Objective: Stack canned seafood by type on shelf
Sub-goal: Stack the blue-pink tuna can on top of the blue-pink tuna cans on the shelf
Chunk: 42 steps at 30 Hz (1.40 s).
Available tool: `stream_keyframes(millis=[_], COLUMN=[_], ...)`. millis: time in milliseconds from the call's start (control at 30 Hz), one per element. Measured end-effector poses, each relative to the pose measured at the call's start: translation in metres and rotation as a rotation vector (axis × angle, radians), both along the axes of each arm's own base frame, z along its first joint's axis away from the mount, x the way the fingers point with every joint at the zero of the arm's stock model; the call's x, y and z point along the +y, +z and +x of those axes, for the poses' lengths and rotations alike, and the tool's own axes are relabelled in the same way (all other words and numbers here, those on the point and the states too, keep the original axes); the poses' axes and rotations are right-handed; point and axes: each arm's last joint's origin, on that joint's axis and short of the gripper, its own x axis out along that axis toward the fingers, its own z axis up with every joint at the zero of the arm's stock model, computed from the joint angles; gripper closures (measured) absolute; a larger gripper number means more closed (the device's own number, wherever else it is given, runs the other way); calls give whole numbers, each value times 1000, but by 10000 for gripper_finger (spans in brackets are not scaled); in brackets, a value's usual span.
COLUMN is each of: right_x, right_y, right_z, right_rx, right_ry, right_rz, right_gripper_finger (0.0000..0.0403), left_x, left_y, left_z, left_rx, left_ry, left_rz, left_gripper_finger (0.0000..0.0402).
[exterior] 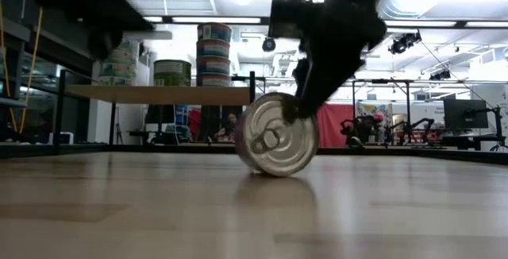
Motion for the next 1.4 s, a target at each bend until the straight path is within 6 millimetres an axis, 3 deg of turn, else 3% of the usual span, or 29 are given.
stream_keyframes(millis=[167, 367, 467, 567, 767, 967, 1067, 1200, 1400], right_x=[2, 2, 3, 1, 1, 3, 5, 10, 17], right_y=[-5, -2, -1, 1, 16, 59, 75, 75, 57], right_z=[6, 14, 14, 14, 14, 16, 32, 61, 86], right_rx=[-31, -114, -125, -96, -14, 48, -28, 0, 161], right_ry=[-3, -29, -6, -4, 29, 243, 359, 486, 673], right_rz=[10, 23, 13, 12, 16, -41, -97, -148, -122], right_gripper_finger=[135, 247, 293, 308, 268, 170, 123, 95, 91], left_x=[-7, 0, 7, 11, 11, 2, -6, -14, -18], left_y=[50, 104, 117, 119, 106, 89, 84, 81, 79], left_z=[-7, -35, -49, -56, -55, -46, -41, -37, -37], left_rx=[-133, -171, -161, -152, -83, -28, -7, 5, -1], left_ry=[-65, -9, 39, 80, 114, 101, 81, 64, 75], left_rz=[81, 224, 266, 287, 251, 179, 169, 152, 90], left_gripper_finger=[401, 402, 402, 402, 401, 401, 402, 402, 401])
